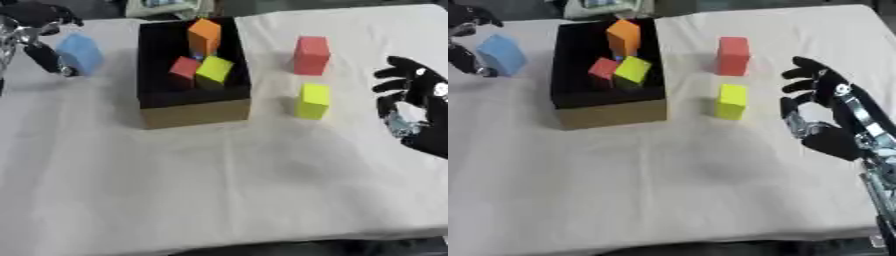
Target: Pick up objects on the table and place them in the box.
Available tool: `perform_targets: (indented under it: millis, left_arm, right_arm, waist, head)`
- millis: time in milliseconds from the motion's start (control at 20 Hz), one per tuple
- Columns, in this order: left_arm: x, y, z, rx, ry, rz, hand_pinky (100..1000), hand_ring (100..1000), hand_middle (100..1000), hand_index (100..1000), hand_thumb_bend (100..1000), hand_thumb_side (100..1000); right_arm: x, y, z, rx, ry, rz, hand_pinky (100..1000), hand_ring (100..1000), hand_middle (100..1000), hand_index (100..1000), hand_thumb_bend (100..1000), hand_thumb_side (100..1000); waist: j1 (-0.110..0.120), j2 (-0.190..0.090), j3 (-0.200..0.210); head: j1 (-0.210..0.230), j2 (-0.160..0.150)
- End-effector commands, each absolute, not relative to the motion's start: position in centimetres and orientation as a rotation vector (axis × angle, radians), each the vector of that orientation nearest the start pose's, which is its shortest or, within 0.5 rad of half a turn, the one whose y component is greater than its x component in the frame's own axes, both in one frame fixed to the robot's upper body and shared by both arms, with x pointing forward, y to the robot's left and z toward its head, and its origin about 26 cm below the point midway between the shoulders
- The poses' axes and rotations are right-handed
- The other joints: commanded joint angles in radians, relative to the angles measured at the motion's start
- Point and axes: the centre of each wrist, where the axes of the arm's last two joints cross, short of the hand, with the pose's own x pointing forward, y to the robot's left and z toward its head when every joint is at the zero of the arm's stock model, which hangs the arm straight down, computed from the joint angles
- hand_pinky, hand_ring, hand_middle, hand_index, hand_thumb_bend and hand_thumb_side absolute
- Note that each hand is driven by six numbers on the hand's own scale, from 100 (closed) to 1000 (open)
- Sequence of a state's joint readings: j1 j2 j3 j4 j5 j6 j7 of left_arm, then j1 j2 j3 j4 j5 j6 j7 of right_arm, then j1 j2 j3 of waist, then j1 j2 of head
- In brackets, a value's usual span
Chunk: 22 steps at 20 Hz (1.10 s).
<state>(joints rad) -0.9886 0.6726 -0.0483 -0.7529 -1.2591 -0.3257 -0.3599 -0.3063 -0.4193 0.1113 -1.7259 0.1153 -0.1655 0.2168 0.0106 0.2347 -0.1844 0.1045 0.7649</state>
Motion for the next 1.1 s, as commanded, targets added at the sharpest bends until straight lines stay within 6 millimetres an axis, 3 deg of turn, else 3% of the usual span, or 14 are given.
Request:
perform_targets:
  millis: [50, 700, 1100]
  left_arm:
    - [46.2, 41.3, 26.2, 1.326, -0.964, -1.612, 928, 897, 909, 940, 570, 242]
    - [46.9, 40.9, 25.4, 1.369, -0.897, -1.705, 926, 891, 890, 928, 526, 197]
    - [47.0, 40.9, 24.6, 1.364, -0.849, -1.715, 919, 878, 865, 913, 424, 136]
  right_arm:
    - [33.5, -27.8, 14.5, -0.174, -2.049, 0.865, 653, 759, 794, 964, 129, 379]
    - [33.7, -27.5, 15.0, -0.162, -2.062, 0.889, 653, 758, 794, 964, 120, 381]
    - [33.8, -27.4, 15.3, -0.160, -2.069, 0.891, 653, 758, 793, 964, 113, 383]
  waist:
    - [0.016, -0.004, 0.000]
    - [0.031, 0.025, -0.036]
    - [0.030, 0.040, -0.047]
  head:
    - [0.000, 0.005]
    - [0.019, 0.005]
    - [0.020, 0.005]
